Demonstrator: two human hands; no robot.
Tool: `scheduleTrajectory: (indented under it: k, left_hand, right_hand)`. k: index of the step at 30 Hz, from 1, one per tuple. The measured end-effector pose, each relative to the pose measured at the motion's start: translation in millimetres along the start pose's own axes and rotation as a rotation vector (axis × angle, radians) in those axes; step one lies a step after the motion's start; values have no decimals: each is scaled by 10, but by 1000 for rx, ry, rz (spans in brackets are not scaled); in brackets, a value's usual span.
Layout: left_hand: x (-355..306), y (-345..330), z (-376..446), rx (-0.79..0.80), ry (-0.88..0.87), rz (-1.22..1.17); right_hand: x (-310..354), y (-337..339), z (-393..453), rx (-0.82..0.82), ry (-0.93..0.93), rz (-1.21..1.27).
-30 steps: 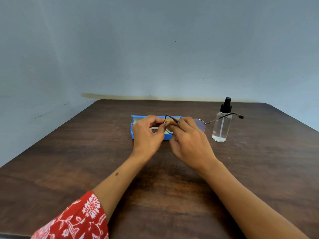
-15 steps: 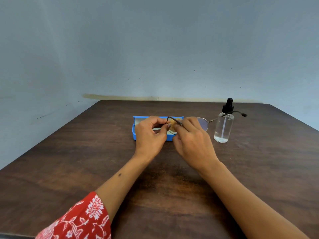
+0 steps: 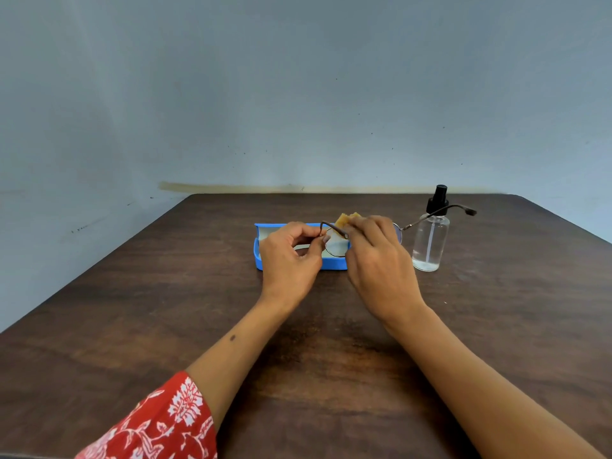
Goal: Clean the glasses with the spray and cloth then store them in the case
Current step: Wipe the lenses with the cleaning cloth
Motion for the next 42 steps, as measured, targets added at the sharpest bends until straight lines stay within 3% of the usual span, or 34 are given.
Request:
scheduleTrajectory:
  k: [6, 13, 19, 26, 34, 42]
  left_hand:
    - [15, 7, 1, -16, 2, -20]
    - [2, -12, -7, 7, -13, -3]
    - [27, -6, 5, -19, 3, -16]
    - [-6, -17, -23, 12, -27, -18]
    - [26, 10, 11, -9, -11, -23]
    - [7, -26, -17, -11, -10, -19]
  right_hand:
    - [92, 26, -14, -32, 122, 95]
    - [-11, -10, 8, -10, 29, -50]
    - [94, 38, -20, -21, 123, 104]
    - [-29, -19, -14, -7, 49, -92]
    - [119, 71, -25, -58, 127, 90]
    - [-11, -17, -17, 0, 3, -28]
Point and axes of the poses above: each hand's wrist, its own z-axis towards the middle knuckle, its own y-axis out of the back of the hand, x = y × z, the point moved 1 cm from there along z, towards the middle knuckle, and after that the axes turned 1 degree about -x, right-handed, at the moved point
